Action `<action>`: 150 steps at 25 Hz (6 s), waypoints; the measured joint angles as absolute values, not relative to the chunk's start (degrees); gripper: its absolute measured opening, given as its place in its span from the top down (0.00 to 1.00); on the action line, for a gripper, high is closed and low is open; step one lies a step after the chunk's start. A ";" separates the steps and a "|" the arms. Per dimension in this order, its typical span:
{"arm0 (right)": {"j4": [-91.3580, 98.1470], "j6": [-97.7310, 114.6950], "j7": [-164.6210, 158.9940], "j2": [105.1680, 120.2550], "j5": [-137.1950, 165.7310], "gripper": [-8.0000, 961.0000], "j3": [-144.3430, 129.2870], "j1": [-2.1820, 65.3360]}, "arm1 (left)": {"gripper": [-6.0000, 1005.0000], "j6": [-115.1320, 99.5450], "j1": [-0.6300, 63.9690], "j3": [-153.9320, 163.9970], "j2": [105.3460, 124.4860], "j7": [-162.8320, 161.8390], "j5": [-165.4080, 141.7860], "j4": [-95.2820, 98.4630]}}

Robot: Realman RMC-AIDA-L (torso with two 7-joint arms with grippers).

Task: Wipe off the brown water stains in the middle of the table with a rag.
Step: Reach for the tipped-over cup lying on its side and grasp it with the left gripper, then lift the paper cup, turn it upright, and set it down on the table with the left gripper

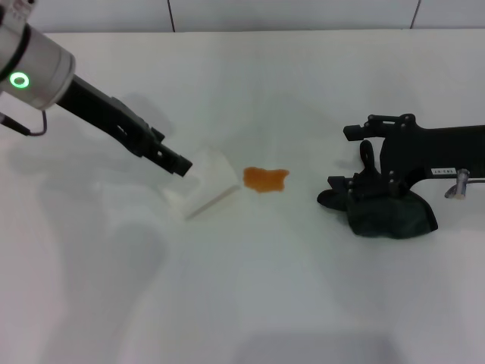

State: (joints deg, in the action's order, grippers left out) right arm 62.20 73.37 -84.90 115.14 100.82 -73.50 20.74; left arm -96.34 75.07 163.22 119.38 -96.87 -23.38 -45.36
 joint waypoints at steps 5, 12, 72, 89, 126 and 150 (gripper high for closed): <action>61.65 73.39 -84.90 115.16 100.82 0.09 -73.57 20.72 | 0.15 -93.71 74.60 163.22 119.33 -96.94 -24.81 -42.06; 61.56 73.39 -84.90 115.21 100.80 0.09 -73.61 20.52 | 0.15 -90.59 74.38 163.22 119.35 -96.74 -25.79 -39.21; 60.88 73.33 -84.99 115.22 100.81 0.09 -73.74 20.30 | 0.19 -74.86 73.59 163.12 119.47 -97.03 -31.03 -24.89; 60.82 73.30 -84.99 115.21 100.80 0.09 -73.73 20.30 | 0.27 -76.09 74.75 163.12 119.31 -97.07 -30.36 -26.29; 60.81 72.65 -84.99 115.23 100.27 0.09 -73.55 20.83 | 0.38 -77.96 40.64 163.06 119.35 -48.13 30.43 -18.10; 60.81 72.69 -85.00 115.22 100.28 0.09 -74.04 20.77 | 0.38 -65.77 36.18 163.04 119.35 -31.94 34.71 -8.87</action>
